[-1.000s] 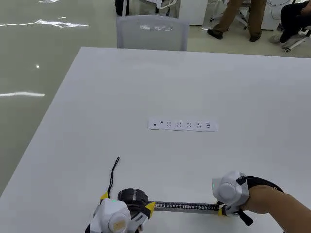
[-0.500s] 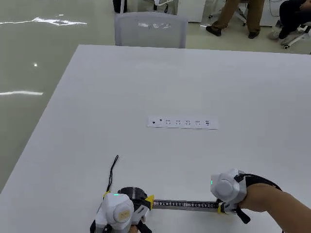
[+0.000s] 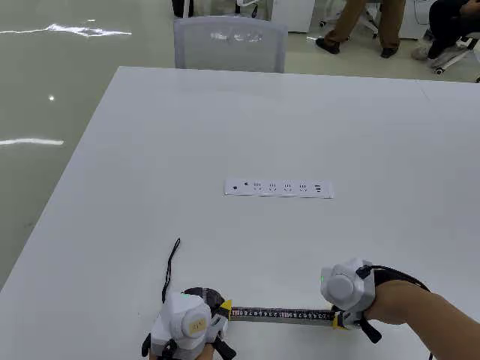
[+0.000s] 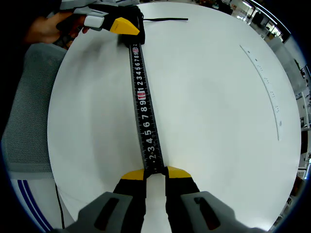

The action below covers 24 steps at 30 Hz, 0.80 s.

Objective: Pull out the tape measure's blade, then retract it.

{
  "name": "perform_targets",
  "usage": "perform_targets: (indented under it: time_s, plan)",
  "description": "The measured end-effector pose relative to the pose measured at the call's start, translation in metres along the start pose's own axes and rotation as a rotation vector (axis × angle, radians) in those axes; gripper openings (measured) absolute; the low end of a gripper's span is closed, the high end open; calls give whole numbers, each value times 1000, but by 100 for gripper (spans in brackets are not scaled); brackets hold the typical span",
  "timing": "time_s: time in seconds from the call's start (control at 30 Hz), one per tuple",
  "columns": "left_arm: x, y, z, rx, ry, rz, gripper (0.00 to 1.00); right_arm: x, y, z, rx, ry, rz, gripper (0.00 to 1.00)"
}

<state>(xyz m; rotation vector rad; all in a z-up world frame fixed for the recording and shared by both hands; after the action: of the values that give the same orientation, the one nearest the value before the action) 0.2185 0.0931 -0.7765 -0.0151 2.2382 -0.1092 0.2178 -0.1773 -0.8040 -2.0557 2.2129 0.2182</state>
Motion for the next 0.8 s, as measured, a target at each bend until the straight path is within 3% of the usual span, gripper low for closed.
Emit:
perform_targets:
  time_s: [0.07,0.13,0.2,0.8]
  plan:
    - [1,0,-1,-7,10,27,61,1,-1,4,-1,-1,-5,13]
    - [0,0,-1,-8,9,32,61,-3,4,-7,-1,-2,-3,13]
    - [0,1,1,-10,15,37,60,-2,3,-3,-1,-3,-15,13]
    - [2,-1,-1,15,15,24,59,-5,5,0,11,-30,-17,13]
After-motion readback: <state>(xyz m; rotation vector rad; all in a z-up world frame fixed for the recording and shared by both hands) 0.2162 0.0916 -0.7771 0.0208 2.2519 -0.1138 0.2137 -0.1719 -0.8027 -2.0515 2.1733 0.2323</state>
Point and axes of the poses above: the centre of the closed fingertips' face, and the gripper's own axes: z roughly forward along the fingers, y roughly to its left, x roughly out of its underside, the point moved 1 cm from there along -z, roughly backward along the fingers, and after that the axes turned 3 degrees about -z, right-handed, at the moved point
